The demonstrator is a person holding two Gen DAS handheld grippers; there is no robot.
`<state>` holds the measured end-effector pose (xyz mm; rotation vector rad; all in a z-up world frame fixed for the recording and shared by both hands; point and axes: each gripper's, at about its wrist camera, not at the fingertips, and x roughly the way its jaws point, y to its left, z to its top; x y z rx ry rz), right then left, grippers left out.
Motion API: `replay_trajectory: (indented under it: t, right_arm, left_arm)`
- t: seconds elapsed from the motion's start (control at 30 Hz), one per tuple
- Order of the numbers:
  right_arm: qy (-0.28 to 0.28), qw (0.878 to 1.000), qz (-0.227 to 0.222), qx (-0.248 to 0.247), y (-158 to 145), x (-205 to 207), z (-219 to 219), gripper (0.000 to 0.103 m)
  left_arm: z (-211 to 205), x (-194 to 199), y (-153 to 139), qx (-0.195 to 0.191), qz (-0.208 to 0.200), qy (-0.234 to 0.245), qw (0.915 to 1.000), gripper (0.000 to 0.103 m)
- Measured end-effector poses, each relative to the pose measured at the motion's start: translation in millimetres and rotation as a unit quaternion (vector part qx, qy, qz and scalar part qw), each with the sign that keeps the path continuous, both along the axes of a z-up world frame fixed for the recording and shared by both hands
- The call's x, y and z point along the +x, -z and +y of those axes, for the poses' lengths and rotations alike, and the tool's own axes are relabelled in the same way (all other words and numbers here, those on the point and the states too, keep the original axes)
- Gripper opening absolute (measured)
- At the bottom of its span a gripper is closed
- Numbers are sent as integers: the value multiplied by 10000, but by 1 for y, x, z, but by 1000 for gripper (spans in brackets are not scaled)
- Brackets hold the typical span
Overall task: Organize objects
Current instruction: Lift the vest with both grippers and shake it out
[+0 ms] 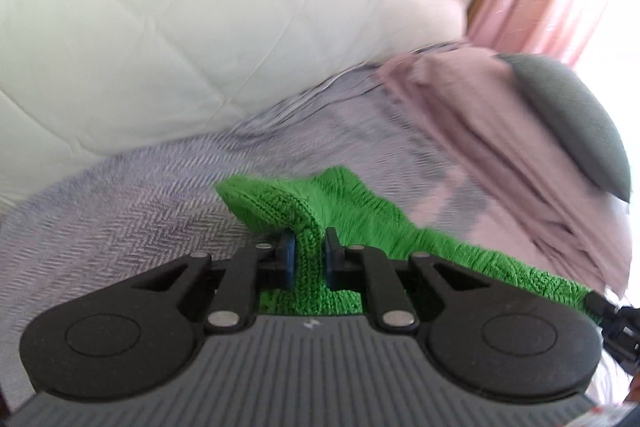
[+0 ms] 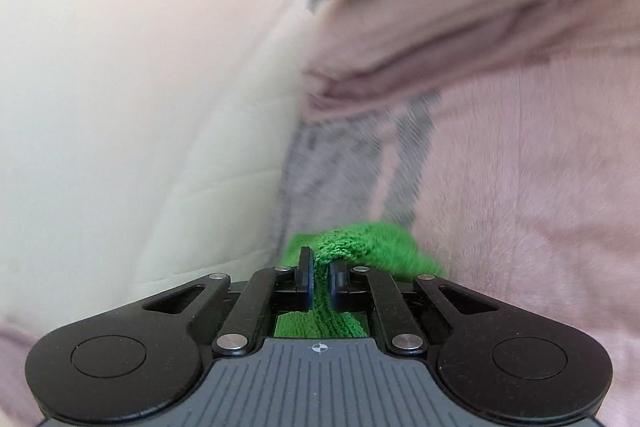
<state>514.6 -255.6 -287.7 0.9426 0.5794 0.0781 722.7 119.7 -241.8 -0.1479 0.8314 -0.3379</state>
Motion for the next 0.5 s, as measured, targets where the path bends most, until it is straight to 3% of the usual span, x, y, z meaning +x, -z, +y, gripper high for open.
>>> replay_trajectory:
  t: [0.13,0.27,0.5]
  right_arm:
    - [-42,9990,-424,-150,-65,-63,-7,3]
    - [91,9944,-979,-380,-126,-143,-14,3]
    - [493,9764,-1871,-959,-238,-294,-48,3]
  left_arm:
    - [-5,-55,-51,-104,-173,374,9991,10]
    - [-20,-119,-106,-173,-599,824,9946,9]
    - [-75,-227,-209,-714,-1327,1622,9752,9]
